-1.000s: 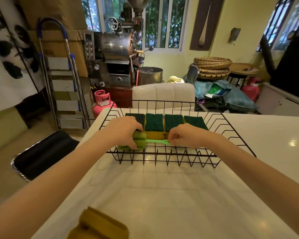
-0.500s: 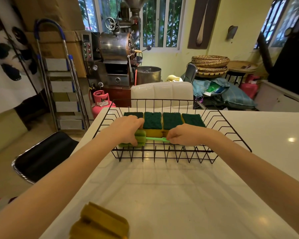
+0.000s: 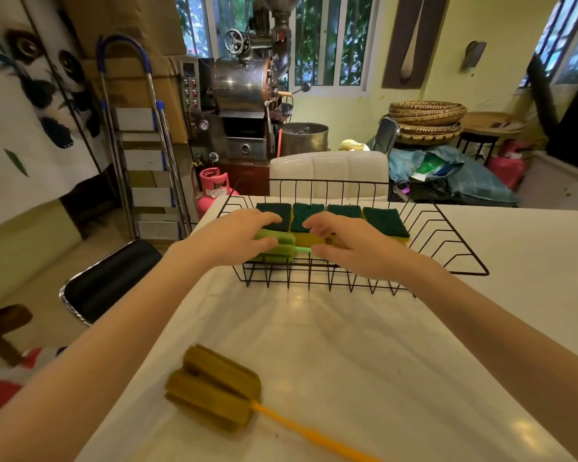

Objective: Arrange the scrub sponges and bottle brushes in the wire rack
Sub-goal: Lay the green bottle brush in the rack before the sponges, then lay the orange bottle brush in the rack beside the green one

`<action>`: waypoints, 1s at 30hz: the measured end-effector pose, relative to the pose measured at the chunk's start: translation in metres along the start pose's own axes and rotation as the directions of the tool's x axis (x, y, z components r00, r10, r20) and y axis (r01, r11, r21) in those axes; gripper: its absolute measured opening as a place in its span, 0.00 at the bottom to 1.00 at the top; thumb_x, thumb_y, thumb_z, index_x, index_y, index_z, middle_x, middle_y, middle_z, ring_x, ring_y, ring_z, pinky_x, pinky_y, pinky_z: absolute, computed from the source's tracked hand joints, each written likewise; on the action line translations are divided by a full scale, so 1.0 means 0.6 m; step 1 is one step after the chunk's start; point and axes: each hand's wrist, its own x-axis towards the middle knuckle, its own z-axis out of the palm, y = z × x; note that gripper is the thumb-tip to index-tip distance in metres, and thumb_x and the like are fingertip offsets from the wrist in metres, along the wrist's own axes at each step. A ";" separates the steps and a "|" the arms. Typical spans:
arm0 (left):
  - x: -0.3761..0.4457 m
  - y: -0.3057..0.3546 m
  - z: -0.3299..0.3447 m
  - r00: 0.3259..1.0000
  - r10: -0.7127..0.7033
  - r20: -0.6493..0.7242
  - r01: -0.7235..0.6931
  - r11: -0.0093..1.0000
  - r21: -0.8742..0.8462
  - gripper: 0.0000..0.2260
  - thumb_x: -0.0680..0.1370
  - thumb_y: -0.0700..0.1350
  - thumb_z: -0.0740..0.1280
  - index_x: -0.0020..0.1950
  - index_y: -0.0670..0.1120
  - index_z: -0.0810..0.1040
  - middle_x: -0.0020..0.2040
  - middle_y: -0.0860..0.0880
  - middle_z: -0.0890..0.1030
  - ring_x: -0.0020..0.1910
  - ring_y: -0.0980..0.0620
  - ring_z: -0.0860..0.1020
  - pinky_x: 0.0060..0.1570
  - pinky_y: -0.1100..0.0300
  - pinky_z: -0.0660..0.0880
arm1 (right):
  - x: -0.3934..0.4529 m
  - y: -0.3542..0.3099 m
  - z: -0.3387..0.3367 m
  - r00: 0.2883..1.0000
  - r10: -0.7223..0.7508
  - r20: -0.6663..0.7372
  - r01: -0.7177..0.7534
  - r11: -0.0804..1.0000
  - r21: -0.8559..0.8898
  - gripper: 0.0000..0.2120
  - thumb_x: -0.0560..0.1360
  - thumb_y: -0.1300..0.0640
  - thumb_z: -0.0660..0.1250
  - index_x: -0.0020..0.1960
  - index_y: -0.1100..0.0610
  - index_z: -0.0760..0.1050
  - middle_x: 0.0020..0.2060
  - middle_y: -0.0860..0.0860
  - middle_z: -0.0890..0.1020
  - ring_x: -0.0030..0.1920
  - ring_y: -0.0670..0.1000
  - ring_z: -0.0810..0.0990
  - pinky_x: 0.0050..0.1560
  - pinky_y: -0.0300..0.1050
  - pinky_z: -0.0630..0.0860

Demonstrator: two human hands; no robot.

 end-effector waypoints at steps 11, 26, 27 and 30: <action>-0.193 0.039 0.007 0.989 0.126 -0.082 -0.149 0.900 -0.410 0.29 0.63 0.68 0.63 0.62 0.72 0.57 0.60 0.75 0.62 0.60 0.73 0.64 0.57 0.69 0.64 | -0.105 -0.050 0.088 0.955 -0.264 -0.137 0.260 0.964 -0.046 0.27 0.74 0.45 0.63 0.70 0.49 0.61 0.68 0.46 0.69 0.67 0.43 0.63 0.66 0.38 0.60; -0.251 0.006 0.066 0.951 0.111 0.288 -0.034 0.964 -0.262 0.29 0.64 0.52 0.75 0.60 0.64 0.65 0.59 0.61 0.71 0.59 0.59 0.69 0.53 0.71 0.66 | -0.160 -0.073 0.145 0.926 -0.274 0.258 0.303 0.950 -0.080 0.16 0.72 0.48 0.66 0.58 0.52 0.75 0.60 0.49 0.75 0.62 0.47 0.68 0.61 0.43 0.70; -0.248 0.007 0.066 0.952 0.110 0.287 -0.032 0.964 -0.265 0.27 0.65 0.51 0.75 0.59 0.64 0.66 0.57 0.61 0.72 0.58 0.59 0.70 0.52 0.72 0.67 | -0.161 -0.074 0.144 0.929 -0.272 0.250 0.299 0.951 -0.078 0.15 0.73 0.49 0.65 0.57 0.52 0.76 0.60 0.48 0.75 0.61 0.47 0.69 0.60 0.43 0.70; -0.235 0.011 0.061 0.950 0.118 0.289 -0.039 0.963 -0.266 0.24 0.66 0.52 0.74 0.58 0.63 0.67 0.54 0.62 0.72 0.55 0.59 0.70 0.49 0.73 0.68 | -0.161 -0.075 0.140 0.941 -0.238 0.242 0.271 0.956 -0.110 0.12 0.75 0.50 0.63 0.56 0.52 0.77 0.58 0.47 0.76 0.58 0.47 0.70 0.57 0.45 0.72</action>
